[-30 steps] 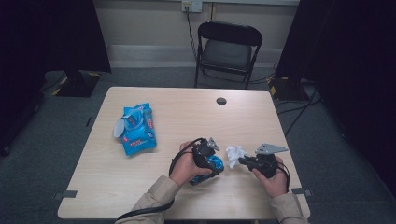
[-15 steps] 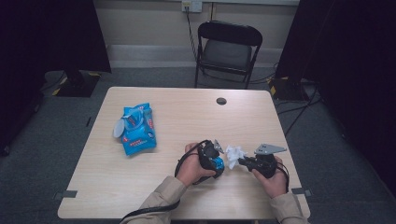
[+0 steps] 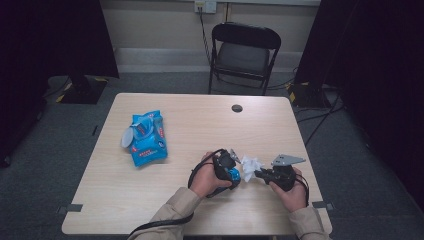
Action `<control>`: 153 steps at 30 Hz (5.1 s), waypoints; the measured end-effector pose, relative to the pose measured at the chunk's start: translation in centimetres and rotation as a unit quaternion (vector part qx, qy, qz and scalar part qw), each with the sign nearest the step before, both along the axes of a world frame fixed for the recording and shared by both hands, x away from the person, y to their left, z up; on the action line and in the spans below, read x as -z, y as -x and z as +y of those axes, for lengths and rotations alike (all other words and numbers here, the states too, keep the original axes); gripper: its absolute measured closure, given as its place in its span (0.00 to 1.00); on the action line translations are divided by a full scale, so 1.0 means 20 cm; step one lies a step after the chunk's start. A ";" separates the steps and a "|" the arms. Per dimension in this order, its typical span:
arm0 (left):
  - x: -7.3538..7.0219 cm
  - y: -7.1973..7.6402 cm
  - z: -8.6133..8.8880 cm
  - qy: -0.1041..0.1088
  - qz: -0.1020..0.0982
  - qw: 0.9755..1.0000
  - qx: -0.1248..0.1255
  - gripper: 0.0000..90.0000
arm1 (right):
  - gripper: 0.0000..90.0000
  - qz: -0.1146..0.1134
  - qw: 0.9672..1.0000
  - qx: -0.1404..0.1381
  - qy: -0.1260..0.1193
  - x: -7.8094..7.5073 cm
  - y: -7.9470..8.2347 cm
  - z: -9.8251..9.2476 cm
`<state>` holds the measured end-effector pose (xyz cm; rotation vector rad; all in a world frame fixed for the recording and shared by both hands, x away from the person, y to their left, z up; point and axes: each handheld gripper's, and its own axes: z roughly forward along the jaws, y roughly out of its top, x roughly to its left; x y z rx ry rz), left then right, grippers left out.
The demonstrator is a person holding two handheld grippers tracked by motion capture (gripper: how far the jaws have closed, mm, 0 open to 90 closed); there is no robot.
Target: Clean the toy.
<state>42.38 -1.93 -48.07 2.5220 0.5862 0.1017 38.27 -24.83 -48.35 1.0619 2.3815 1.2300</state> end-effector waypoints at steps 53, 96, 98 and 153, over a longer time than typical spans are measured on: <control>-0.20 -0.01 0.18 0.087 -0.010 0.996 -0.024 0.29 | 0.94 0.005 1.000 0.001 0.002 0.01 -0.01 0.01; -0.26 0.02 0.27 0.109 -0.031 0.993 -0.026 0.29 | 0.92 -0.009 0.999 -0.026 -0.022 -0.12 -0.11 0.20; -0.26 0.02 0.28 0.104 -0.032 0.994 -0.028 0.29 | 0.89 0.007 1.000 -0.028 -0.004 -0.06 -0.10 0.19; -0.27 0.05 0.24 0.121 -0.034 0.992 -0.001 0.29 | 0.97 -0.008 0.995 -0.043 -0.088 -0.28 -0.19 0.32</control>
